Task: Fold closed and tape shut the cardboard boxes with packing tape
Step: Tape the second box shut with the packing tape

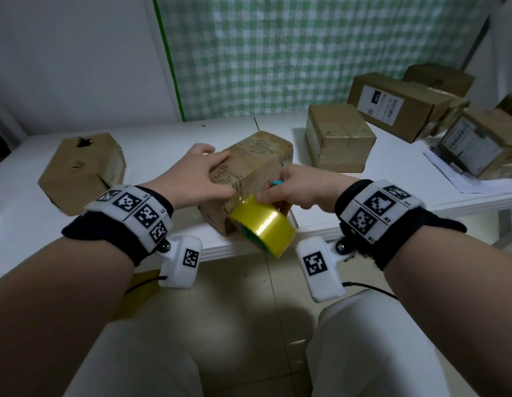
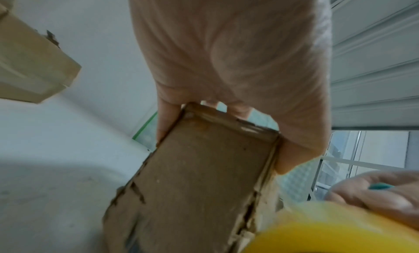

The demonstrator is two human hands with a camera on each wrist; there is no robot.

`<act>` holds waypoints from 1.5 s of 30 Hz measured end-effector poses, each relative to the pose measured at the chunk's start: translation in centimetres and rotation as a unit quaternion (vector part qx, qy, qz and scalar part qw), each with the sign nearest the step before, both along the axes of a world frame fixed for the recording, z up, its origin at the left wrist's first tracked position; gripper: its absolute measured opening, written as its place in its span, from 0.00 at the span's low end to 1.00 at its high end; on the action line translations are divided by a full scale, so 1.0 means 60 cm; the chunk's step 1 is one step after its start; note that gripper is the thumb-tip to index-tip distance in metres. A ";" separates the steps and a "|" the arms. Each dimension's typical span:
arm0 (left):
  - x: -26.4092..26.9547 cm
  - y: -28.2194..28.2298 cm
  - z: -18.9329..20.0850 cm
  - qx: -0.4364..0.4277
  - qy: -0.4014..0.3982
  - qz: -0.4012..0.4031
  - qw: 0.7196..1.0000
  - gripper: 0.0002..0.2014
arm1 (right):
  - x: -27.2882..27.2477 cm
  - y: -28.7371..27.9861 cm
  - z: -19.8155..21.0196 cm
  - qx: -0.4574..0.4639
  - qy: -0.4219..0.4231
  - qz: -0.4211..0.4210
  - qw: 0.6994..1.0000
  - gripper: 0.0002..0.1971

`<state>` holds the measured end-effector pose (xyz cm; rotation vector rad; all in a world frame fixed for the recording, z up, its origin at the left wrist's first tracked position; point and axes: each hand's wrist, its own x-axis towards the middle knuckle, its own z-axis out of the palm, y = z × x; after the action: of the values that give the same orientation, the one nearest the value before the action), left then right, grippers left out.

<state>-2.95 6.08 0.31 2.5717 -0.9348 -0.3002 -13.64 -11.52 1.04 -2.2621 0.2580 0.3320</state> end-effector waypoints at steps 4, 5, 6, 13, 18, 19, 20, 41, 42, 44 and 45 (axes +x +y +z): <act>-0.004 0.005 -0.010 0.005 0.018 -0.005 1.000 0.47 | -0.009 0.027 -0.014 0.044 0.030 0.002 0.999 0.16; -0.004 0.005 -0.014 0.018 0.017 -0.006 1.000 0.47 | -0.010 0.031 -0.017 0.048 0.023 -0.013 0.998 0.17; -0.005 0.004 -0.018 0.034 0.011 -0.005 0.999 0.46 | -0.010 0.033 -0.017 0.049 0.016 -0.030 0.998 0.18; 0.012 -0.016 -0.032 0.067 -0.079 -0.034 0.994 0.39 | -0.010 0.039 -0.022 0.093 0.000 -0.104 0.990 0.18; 0.000 -0.011 -0.024 -0.032 -0.133 0.023 0.990 0.33 | 0.002 0.044 -0.023 0.105 -0.008 -0.135 0.985 0.09; -0.010 -0.003 -0.021 -0.078 -0.154 0.064 0.983 0.27 | 0.004 0.042 -0.023 0.107 -0.008 -0.138 0.985 0.10; -0.020 0.007 -0.017 -0.122 -0.151 0.105 0.975 0.20 | 0.007 0.041 -0.024 0.109 -0.008 -0.143 0.984 0.11; -0.076 0.037 -0.019 -0.357 0.442 0.258 0.782 0.11 | 0.027 0.037 -0.018 0.005 -0.168 -0.153 0.974 0.06; -0.072 0.043 -0.015 -0.351 0.440 0.258 0.785 0.10 | 0.034 0.038 -0.016 -0.044 -0.206 -0.140 0.968 0.05; -0.065 0.051 -0.010 -0.336 0.438 0.255 0.794 0.10 | 0.043 0.045 -0.012 -0.166 -0.234 -0.089 0.954 0.08; -0.063 0.055 -0.009 -0.329 0.436 0.255 0.798 0.12 | 0.048 0.050 -0.010 -0.232 -0.236 -0.056 0.942 0.14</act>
<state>-6.72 9.35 -0.21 1.6193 0.0383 -0.7470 -10.78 -8.52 0.42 -2.6869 0.2257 -0.3732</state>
